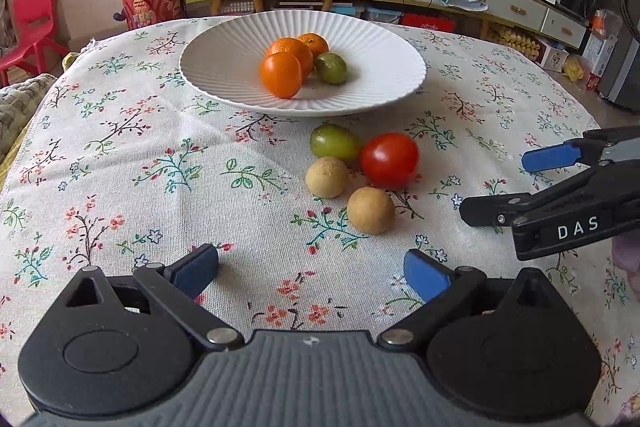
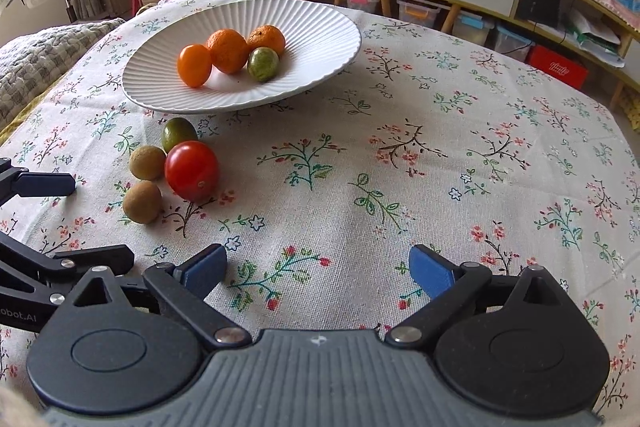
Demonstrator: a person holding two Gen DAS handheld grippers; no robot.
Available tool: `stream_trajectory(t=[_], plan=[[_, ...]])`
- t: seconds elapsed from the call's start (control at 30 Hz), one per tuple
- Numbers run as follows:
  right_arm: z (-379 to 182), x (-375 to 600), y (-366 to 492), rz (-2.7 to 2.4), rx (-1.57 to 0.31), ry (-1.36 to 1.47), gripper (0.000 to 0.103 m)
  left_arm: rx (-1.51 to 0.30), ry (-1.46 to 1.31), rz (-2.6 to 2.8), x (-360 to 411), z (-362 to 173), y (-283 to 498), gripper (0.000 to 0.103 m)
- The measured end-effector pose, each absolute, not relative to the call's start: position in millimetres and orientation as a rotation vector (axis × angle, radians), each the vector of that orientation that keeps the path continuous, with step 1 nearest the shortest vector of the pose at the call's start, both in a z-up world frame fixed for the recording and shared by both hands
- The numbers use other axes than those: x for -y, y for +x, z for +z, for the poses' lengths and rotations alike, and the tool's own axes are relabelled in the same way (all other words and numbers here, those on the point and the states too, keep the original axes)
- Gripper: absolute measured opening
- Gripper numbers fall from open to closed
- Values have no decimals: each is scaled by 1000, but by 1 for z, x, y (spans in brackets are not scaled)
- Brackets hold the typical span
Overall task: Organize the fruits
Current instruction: 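Withdraw both open grippers from the bowl toward the remaining fruits, then grasp a brown kiwi with the left gripper while the right grasps the red tomato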
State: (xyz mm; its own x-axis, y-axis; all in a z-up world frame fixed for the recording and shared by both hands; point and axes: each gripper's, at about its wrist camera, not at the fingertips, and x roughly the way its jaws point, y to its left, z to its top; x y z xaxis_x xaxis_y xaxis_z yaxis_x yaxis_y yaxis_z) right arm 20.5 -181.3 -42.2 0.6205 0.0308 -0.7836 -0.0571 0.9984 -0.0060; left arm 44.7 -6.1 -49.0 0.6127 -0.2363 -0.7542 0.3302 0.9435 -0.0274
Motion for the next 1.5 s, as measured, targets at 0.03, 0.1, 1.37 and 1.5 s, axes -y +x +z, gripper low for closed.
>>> stream_trajectory(t=[0.03,0.1,1.37,1.5], plan=[[-42,181,21,51,-902,-31,97,-854,119,-332,8,-48,44,85],[-42,181,20,54,-905,-32,97,-853,121,-348,11,-46,44,76],[-35,161,35,154,-887,-71,81,-796,111,-385,2,-39,46,9],[-34,153,38,194,-882,-70,72,-810,94,-357,-7,-37,48,9]])
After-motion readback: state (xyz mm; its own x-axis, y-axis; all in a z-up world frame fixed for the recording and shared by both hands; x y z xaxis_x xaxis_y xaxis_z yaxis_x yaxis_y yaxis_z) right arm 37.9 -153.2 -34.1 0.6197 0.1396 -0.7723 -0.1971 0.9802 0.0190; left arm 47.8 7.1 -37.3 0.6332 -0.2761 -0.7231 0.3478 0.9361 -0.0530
